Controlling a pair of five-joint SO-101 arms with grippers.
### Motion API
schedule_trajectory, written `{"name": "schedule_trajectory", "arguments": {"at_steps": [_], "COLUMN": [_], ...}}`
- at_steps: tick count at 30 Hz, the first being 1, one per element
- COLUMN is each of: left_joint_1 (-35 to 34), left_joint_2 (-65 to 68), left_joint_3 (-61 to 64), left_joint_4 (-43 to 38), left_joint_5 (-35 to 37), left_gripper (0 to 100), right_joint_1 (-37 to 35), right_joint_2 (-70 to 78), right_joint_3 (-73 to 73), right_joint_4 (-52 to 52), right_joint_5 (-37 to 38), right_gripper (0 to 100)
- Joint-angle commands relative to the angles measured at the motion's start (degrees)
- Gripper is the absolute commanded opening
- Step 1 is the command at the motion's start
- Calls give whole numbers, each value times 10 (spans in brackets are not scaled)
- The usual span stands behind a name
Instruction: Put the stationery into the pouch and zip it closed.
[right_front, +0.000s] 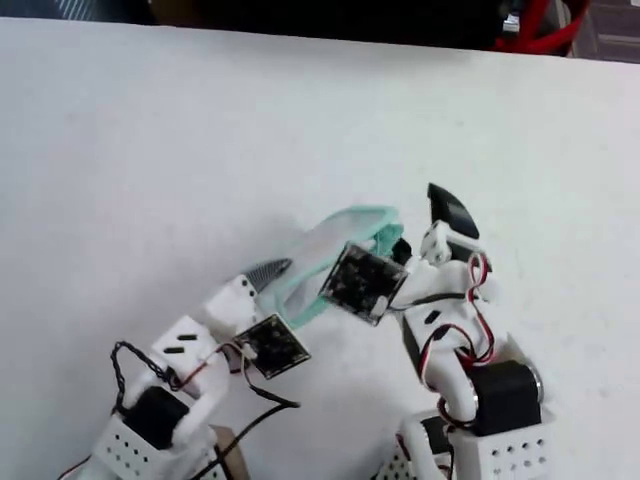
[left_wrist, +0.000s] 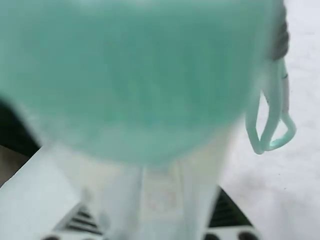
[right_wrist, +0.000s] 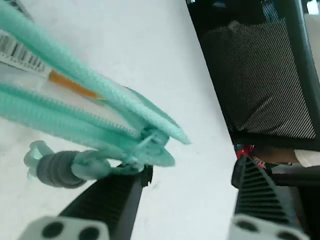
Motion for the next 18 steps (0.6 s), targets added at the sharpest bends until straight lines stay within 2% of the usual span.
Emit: {"name": "schedule_trajectory", "arguments": {"at_steps": [1,5,12,15,18], "left_joint_1": [-3,-3,12,15,12], "left_joint_2": [-5,-5,-5,-5,-5], "left_joint_3": [-5,-5,-4,-4,-4], "left_joint_4": [-21,-21,-21,-20,-20], "left_joint_5": [-4,-4,-4,-5,-5], "left_gripper": [60,60,60,60,60], "right_joint_1": [-22,-19,-26,-42,-44], "right_joint_2": [1,27,121,131,131], "right_joint_3": [-4,4,-62,-84,-89], "right_joint_4": [-10,-14,-11,-7,19], "right_joint_5": [77,147,163,170,214], "right_gripper": [258,258,248,178,84]}}
